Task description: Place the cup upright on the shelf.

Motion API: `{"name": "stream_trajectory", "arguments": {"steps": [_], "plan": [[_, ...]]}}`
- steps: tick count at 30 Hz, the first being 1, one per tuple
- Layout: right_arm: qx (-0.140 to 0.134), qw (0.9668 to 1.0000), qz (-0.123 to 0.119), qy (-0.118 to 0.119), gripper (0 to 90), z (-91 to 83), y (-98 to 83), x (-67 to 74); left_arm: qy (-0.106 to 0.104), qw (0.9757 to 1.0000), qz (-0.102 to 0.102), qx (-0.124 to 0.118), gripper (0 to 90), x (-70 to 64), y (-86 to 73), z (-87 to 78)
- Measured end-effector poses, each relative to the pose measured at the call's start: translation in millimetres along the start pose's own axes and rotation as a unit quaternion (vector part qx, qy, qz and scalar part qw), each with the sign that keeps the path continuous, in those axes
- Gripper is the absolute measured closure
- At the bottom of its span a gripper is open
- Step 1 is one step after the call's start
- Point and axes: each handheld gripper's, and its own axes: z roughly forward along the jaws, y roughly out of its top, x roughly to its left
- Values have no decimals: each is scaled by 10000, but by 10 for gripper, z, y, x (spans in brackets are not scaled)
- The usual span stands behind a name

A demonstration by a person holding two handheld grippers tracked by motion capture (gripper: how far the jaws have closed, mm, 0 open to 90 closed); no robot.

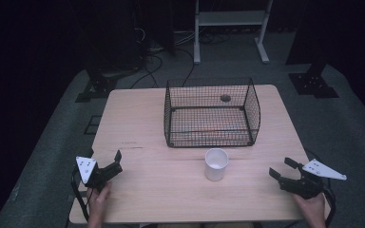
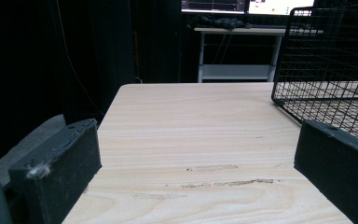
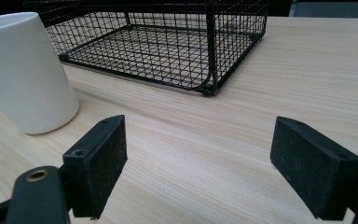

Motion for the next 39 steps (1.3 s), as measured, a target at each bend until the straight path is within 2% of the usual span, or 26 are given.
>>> {"name": "stream_trajectory", "arguments": {"steps": [10,13,24,27,39], "plan": [[50,9999,8,89,160,-10,60,21,-19,10000,-4,-16,0,1,-1,-5],[124,9998,-33,139,150,12,95,31,-29,10000,-7,-17,0,2,-1,-5],[111,9991,-192,355,145,63,262,128,-38,10000,-3,-26,0,1,-2,-7],[143,9985,-328,416,144,102,328,170,-37,10000,-12,-26,0,2,-2,-7],[215,9964,-494,654,140,180,455,277,-40,10000,-7,-28,0,2,-2,-7]]}}
